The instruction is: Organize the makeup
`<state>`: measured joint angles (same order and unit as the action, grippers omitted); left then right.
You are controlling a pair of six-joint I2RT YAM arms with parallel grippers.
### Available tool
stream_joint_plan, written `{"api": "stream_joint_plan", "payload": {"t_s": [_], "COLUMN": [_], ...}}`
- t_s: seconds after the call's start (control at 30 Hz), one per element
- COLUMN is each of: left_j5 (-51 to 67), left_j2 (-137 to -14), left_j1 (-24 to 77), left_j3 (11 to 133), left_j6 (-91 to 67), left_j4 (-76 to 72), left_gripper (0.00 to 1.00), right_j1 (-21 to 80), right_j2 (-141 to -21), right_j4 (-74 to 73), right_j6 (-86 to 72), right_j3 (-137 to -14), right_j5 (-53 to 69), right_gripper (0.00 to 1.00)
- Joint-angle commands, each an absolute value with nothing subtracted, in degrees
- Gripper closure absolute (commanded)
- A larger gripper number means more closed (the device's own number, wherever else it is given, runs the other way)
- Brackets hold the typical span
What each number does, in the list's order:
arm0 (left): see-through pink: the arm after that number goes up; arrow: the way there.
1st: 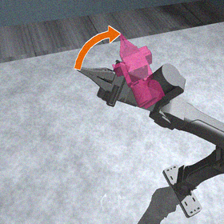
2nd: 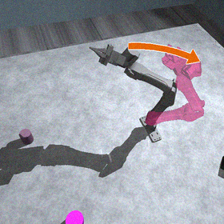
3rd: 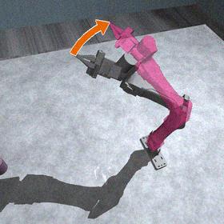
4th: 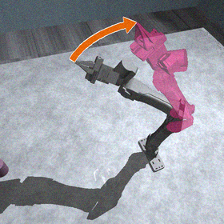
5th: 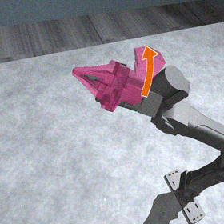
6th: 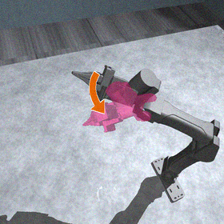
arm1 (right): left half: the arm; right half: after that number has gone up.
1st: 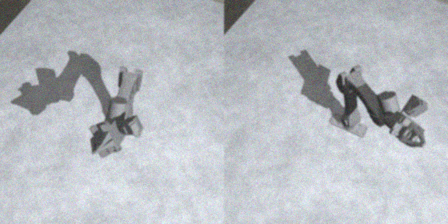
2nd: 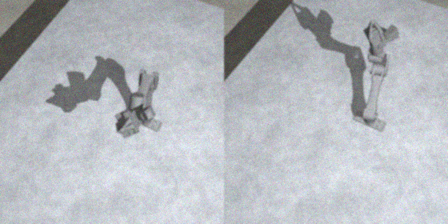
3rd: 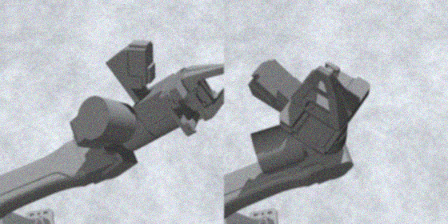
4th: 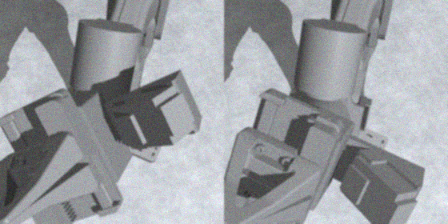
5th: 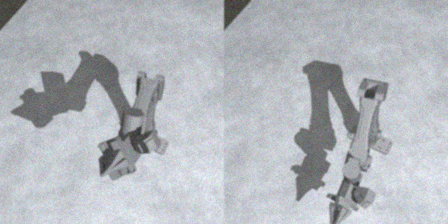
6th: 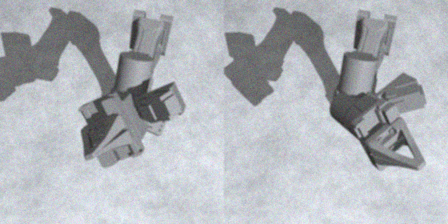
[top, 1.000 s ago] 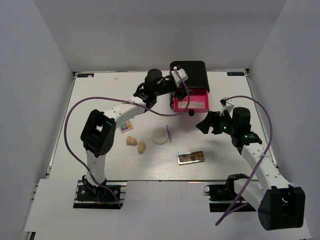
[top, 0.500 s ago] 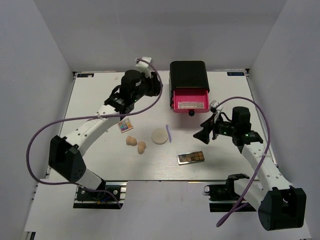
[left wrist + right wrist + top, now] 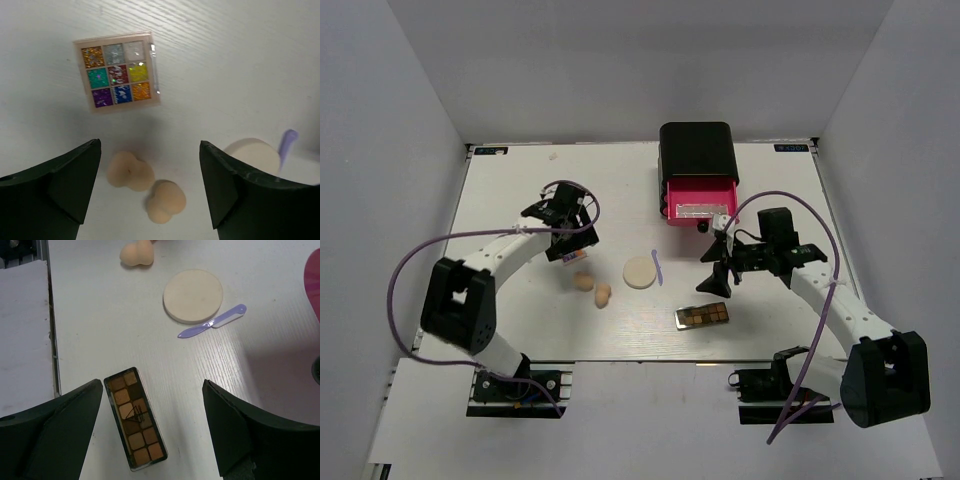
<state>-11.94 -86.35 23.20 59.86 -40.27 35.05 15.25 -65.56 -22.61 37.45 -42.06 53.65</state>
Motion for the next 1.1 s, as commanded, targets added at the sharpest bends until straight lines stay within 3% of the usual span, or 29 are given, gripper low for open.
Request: {"api": "stream_joint_plan", "payload": {"t_s": [0.0, 0.37, 0.87, 0.97, 1.0, 1.07], "left_j5": [-16.6, -16.4, -14.3, -13.9, -13.5, -13.2], "left_j2": [-93.8, -107.1, -107.8, -107.8, -107.3, -106.5], "left_j1": [22.1, 18.8, 17.1, 17.1, 17.1, 17.1], "left_j3": [67.1, 75.8, 67.9, 67.4, 67.2, 67.1], "left_j6": [-44.6, -43.4, -43.4, -43.5, -43.3, -42.9], "left_j4": [44.4, 45.0, 40.6, 39.7, 39.1, 38.7], "left_gripper": [0.09, 0.03, 0.02, 0.13, 0.24, 0.35], "right_j1": [17.0, 17.8, 17.6, 17.5, 17.6, 17.3], "right_j2": [-64.9, -61.8, -61.6, -61.3, -61.3, -61.2], "right_j4": [-22.5, -21.5, -20.8, -20.9, -20.9, -21.0], "right_j6": [38.9, 36.6, 35.2, 35.1, 35.2, 35.1], "right_j3": [-43.6, -40.2, -39.7, -39.6, -39.6, -39.6], "right_j5": [52.6, 49.6, 49.4, 49.3, 49.1, 49.0], "right_gripper": [0.14, 0.13, 0.12, 0.12, 0.12, 0.12]}}
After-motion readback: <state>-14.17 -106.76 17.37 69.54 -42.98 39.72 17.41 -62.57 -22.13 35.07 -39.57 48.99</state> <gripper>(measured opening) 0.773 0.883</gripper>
